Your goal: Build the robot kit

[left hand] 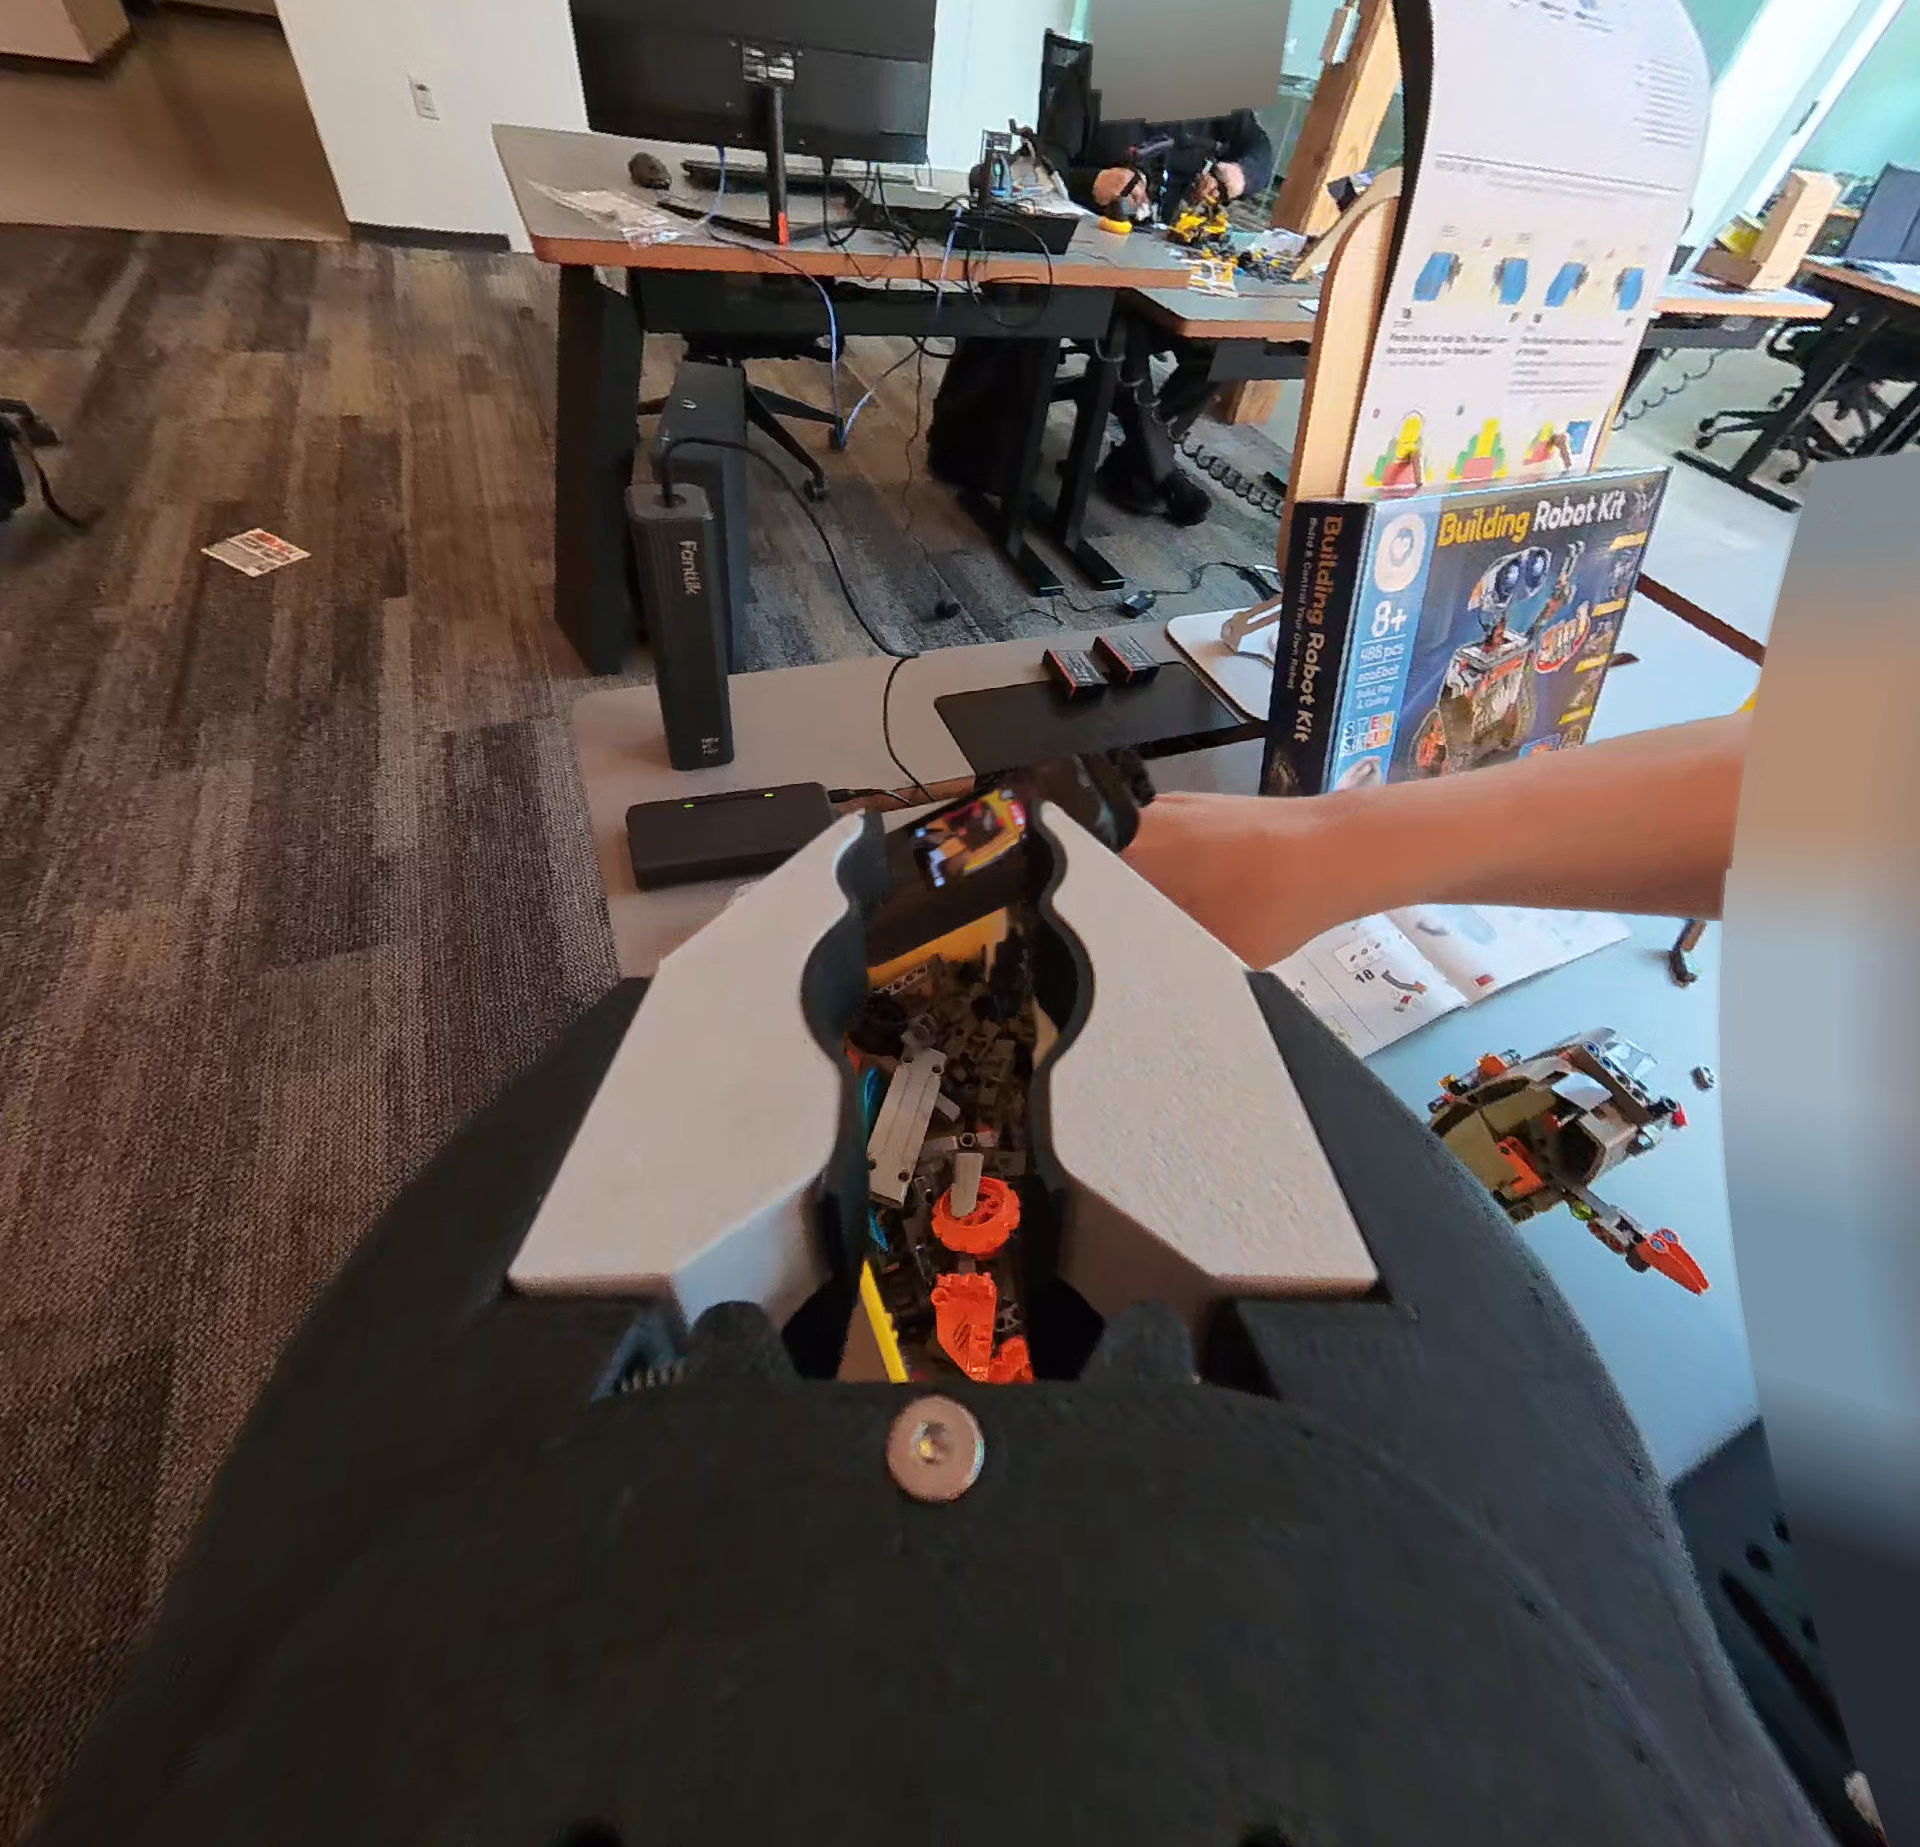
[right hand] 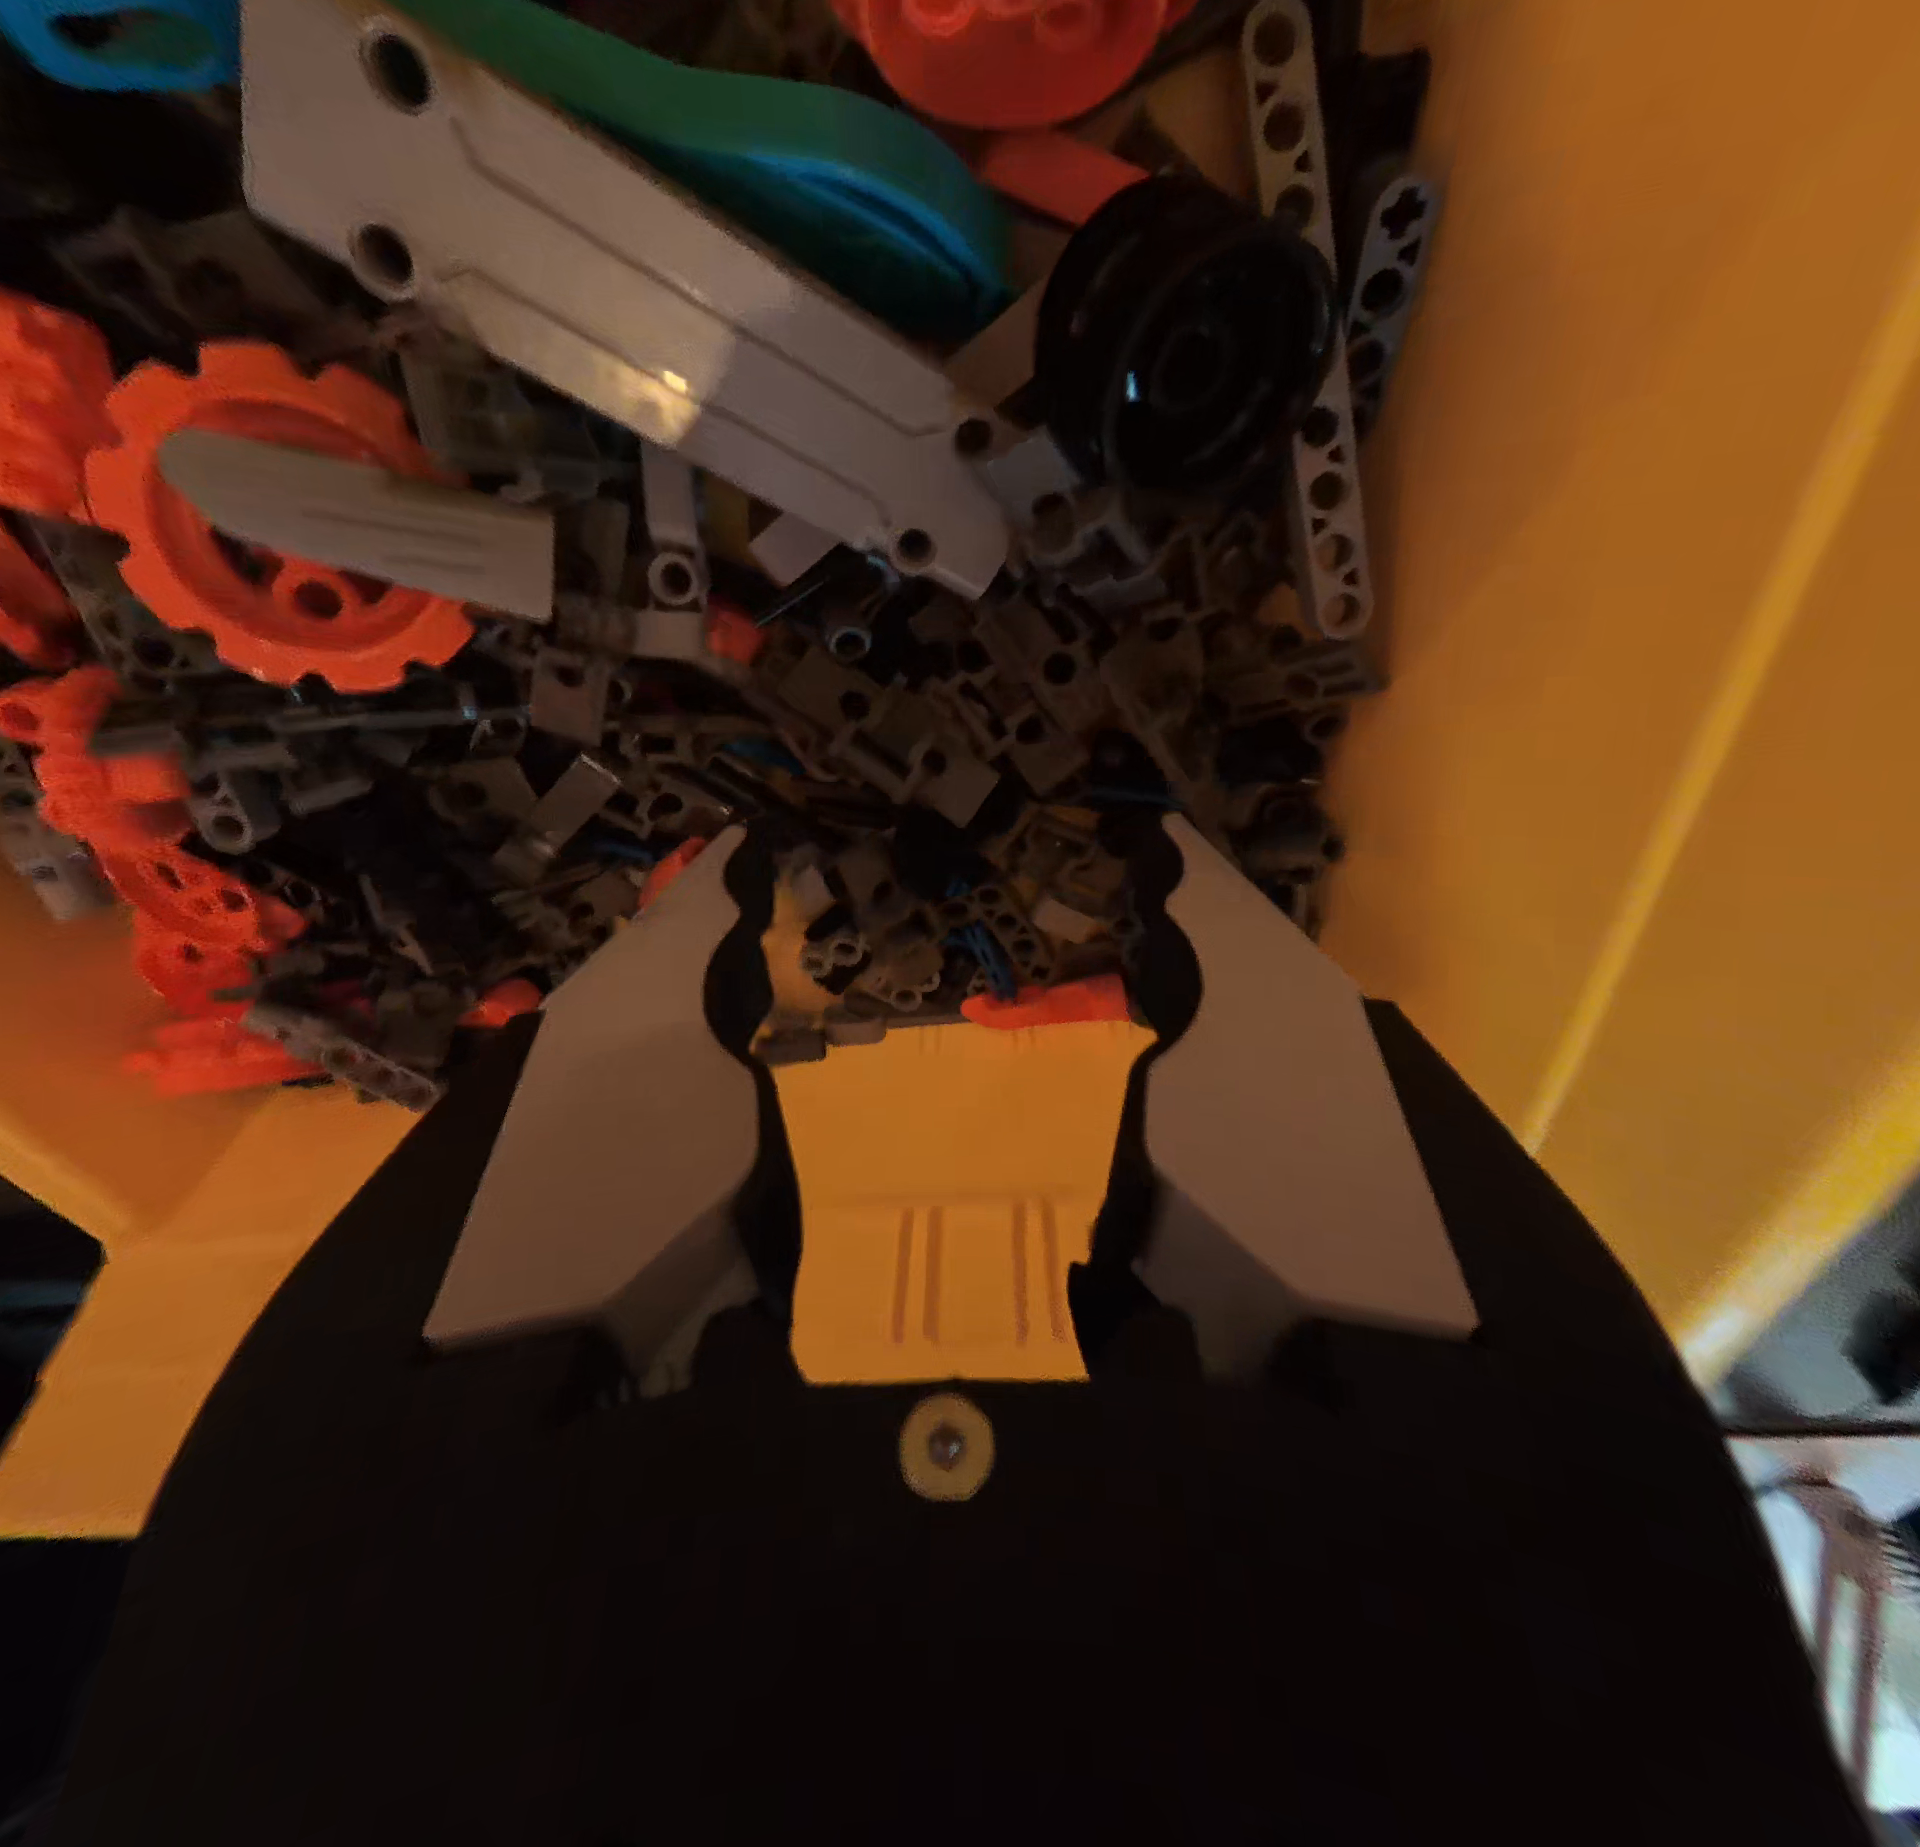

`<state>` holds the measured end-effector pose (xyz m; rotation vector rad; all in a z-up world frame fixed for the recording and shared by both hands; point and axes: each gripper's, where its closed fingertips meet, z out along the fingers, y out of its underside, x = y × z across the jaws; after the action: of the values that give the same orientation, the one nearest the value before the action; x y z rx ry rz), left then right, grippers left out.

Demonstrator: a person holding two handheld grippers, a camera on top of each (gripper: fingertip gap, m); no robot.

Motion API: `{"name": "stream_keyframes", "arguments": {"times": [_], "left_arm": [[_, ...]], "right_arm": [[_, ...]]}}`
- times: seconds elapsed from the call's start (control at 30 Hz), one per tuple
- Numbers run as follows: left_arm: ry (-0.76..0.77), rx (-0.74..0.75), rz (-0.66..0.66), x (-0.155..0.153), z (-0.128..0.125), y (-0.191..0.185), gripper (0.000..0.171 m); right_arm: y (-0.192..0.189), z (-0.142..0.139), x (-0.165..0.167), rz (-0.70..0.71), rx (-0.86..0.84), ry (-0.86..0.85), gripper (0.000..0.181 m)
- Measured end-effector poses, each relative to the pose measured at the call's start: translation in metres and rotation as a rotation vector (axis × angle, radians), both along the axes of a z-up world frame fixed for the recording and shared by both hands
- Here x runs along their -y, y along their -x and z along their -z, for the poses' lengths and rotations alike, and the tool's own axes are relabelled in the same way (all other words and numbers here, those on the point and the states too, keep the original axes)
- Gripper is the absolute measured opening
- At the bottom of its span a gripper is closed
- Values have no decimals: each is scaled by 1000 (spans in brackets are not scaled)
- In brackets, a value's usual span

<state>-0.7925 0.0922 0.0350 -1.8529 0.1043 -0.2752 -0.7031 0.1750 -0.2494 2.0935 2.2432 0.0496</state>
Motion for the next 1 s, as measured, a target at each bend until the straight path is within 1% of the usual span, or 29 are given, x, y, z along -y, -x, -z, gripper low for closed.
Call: {"name": "stream_keyframes", "arguments": {"times": [0.03, 0.07, 0.1, 0.13, 0.17, 0.2, 0.3, 0.33, 0.4, 0.47, 0.5, 0.53, 0.6, 0.67, 0.7, 0.73, 0.83, 0.93, 0.97, 1.0], "left_arm": [[12, -3, 5, -1, 2, -2, 25], [25, -11, 10, -3, 5, -4, 25], [35, -22, 17, -4, 6, -6, 25], [40, -31, 23, -4, 8, -9, 25], [40, -36, 28, -5, 8, -11, 25], [38, -39, 34, -5, 7, -13, 25], [36, -37, 49, -6, 6, -17, 25], [37, -36, 51, -6, 7, -17, 25], [38, -36, 50, -6, 7, -17, 25], [35, -34, 53, -6, 6, -18, 25], [34, -35, 55, -6, 6, -18, 25], [35, -38, 57, -6, 6, -19, 25], [36, -39, 60, -6, 6, -19, 25], [37, -36, 63, -6, 6, -19, 25], [39, -34, 63, -6, 7, -19, 25], [41, -33, 64, -6, 7, -19, 25], [44, -34, 67, -6, 8, -20, 26], [50, -41, 72, -6, 9, -22, 26], [52, -43, 73, -7, 9, -23, 26], [56, -44, 76, -7, 10, -23, 26]], "right_arm": [[3, 4, 7, 35, 1, 38, 72], [10, 3, 8, 55, -30, 34, 67], [16, 2, 16, 51, -45, 65, 60], [19, 1, 24, 44, -49, 92, 49], [23, 1, 30, 37, -62, 105, 44], [25, 0, 36, 19, -66, 114, 34], [28, -2, 47, -55, -80, 97, 31], [28, -3, 54, -61, -80, 117, 33], [31, -10, 71, -65, -99, 203, 34], [35, -20, 86, -100, -129, 292, 33], [34, -24, 87, -123, -126, 302, 33], [32, -25, 80, -145, -111, 266, 33], [23, -24, 52, -198, -59, 136, 40], [10, -21, 20, -216, 20, 2, 48], [4, -20, 8, -218, 46, -37, 48], [-3, -17, 0, -213, 83, -55, 50], [-28, -7, -10, -190, 191, -61, 57], [-40, 4, -14, -245, 247, -99, 47], [-35, 3, -12, -260, 228, -103, 38], [-26, 3, -6, -277, 174, -86, 32]]}}
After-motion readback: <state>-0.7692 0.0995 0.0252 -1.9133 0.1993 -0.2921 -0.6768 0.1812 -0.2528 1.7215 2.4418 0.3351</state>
